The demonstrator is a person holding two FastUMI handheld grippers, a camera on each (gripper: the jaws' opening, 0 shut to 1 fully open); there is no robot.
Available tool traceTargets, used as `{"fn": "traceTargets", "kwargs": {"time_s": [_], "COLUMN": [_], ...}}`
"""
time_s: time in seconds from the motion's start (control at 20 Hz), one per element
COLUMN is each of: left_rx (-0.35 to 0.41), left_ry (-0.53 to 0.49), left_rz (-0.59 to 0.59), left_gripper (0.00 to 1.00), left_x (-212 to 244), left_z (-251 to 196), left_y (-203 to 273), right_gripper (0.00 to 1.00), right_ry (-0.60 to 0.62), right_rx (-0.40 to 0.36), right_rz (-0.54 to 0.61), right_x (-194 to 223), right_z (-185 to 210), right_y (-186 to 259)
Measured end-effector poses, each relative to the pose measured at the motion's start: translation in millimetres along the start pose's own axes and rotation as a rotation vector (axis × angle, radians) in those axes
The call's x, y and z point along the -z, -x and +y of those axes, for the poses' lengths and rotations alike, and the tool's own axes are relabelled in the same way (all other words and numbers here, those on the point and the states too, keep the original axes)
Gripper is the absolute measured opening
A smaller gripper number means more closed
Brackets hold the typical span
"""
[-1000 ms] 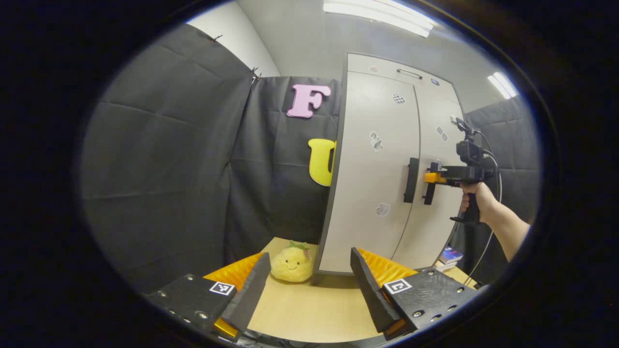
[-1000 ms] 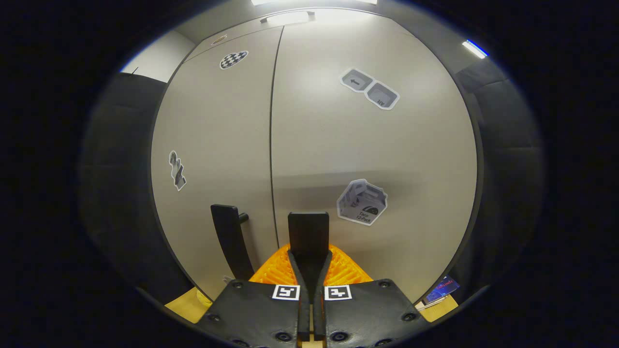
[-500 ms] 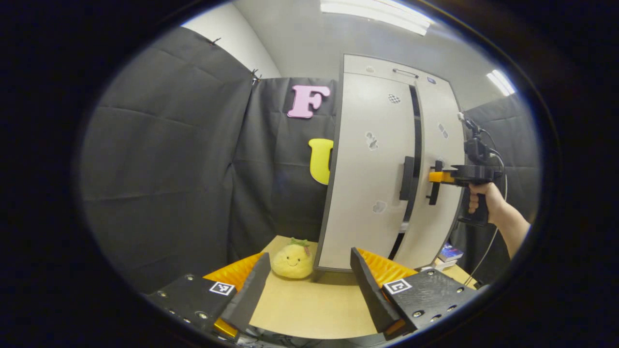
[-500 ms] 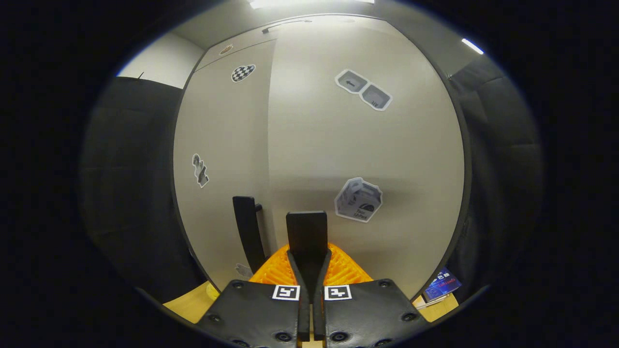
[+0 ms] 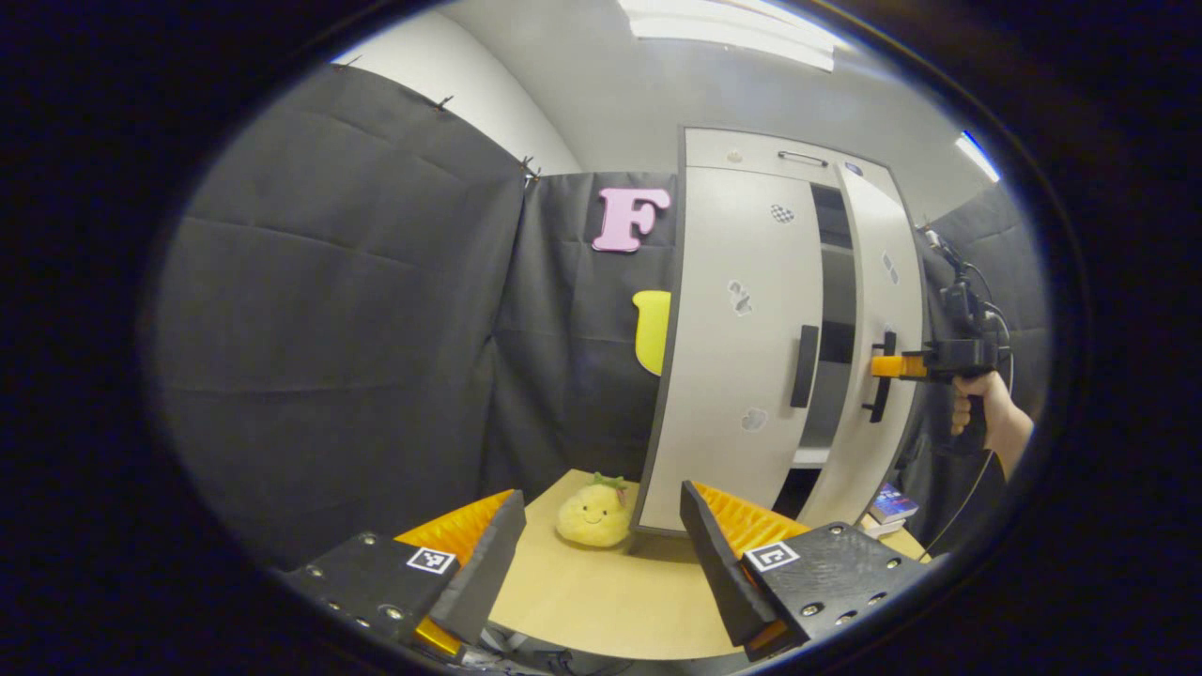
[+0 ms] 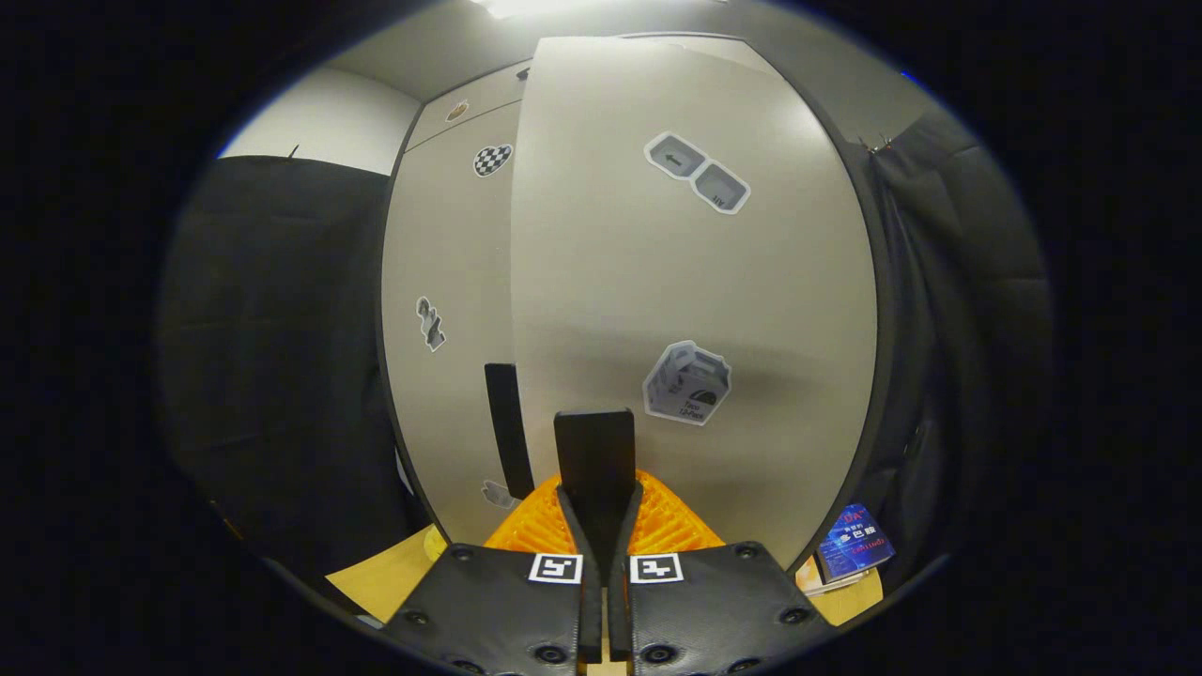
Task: Open the right door of the double-door shoe cabinet with the right hand, and open the left door with the left hand.
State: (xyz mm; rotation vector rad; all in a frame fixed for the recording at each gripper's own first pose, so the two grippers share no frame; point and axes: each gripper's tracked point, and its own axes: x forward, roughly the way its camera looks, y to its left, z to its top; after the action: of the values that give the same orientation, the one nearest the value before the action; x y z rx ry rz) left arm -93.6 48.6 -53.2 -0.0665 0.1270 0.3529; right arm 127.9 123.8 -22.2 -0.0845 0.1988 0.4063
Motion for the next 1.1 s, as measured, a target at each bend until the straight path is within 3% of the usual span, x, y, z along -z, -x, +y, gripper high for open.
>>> {"fn": "traceTargets", "kwargs": {"time_s": [0.05, 0.2, 0.25, 0.65, 0.75, 0.8, 1.1], "left_rx": [-0.012, -0.059, -0.072, -0.150, -0.170, -0.179, -0.219], "left_ry": [-0.004, -0.017, -0.013, 0.003, -0.002, 0.000, 0.026], "left_rz": [-0.001, 0.000, 0.009, 0.058, 0.046, 0.045, 0.065], "left_gripper": [0.95, 0.95, 0.95, 0.95, 0.95, 0.95, 0.95], "left_x": [-1, 0, 2, 14, 10, 13, 32], "left_z": [-1, -7, -11, -69, -83, -89, -118], "left_y": [6, 20, 25, 59, 69, 74, 96], "right_gripper": [0.08, 0.00, 0.04, 0.04, 0.00, 0.04, 0.04], "right_ry": [-0.002, 0.001, 0.000, -0.003, 0.001, 0.003, -0.001], "right_rx": [-0.011, -0.057, -0.074, -0.211, -0.239, -0.252, -0.305], "right_rz": [-0.001, 0.000, 0.001, 0.019, 0.019, 0.018, 0.012], "right_x": [0, 2, 2, 5, 5, 5, 7], "right_z": [-1, -4, -5, -14, -16, -18, -39], "right_y": [3, 14, 17, 39, 46, 49, 71]}}
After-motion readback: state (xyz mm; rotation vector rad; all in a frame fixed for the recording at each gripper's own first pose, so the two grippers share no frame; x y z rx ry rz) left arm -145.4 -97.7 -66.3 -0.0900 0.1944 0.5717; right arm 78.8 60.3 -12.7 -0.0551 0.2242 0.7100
